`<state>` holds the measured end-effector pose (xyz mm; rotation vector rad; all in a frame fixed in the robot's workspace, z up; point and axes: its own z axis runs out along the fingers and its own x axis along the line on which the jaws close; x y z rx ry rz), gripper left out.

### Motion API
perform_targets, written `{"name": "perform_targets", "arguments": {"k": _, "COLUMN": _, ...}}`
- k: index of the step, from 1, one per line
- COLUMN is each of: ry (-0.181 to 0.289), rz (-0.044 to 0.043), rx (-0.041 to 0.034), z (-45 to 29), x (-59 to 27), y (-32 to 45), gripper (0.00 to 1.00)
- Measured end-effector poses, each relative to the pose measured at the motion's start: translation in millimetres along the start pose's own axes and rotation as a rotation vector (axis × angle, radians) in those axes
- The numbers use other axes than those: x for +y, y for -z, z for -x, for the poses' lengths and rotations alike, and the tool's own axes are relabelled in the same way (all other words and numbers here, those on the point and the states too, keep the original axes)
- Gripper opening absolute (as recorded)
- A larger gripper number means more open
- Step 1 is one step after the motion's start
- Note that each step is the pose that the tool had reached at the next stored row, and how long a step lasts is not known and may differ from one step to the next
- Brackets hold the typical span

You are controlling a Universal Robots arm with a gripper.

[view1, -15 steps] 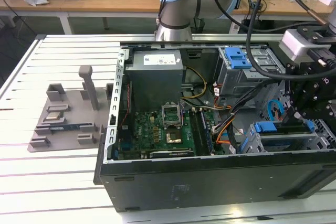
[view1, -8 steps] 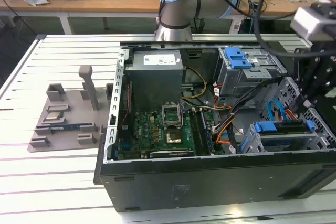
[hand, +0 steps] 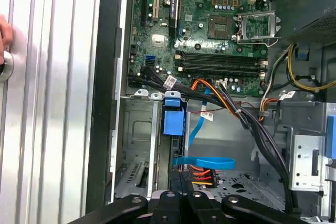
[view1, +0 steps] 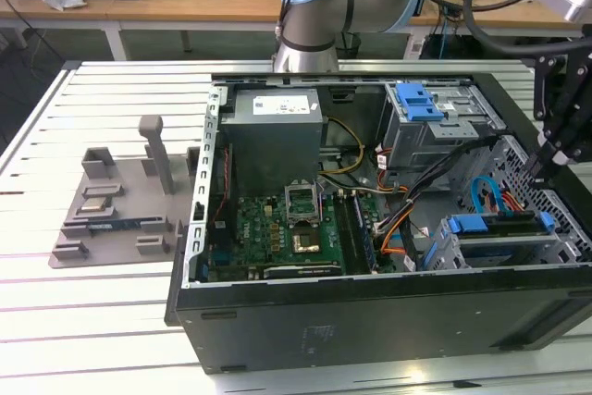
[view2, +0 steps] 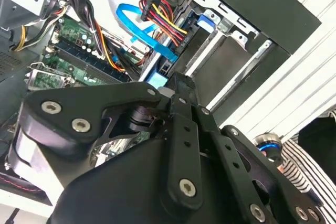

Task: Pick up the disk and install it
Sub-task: 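Insert the second disk wire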

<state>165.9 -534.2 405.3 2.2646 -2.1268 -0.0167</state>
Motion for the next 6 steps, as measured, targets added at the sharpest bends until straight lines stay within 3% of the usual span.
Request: {"name": "perform_targets", "arguments": {"k": 6, "ry": 0.000, "rz": 0.0000, "rx": -0.0001, "z": 0.0, "x": 0.0, "y": 0.1, "gripper": 0.11}}
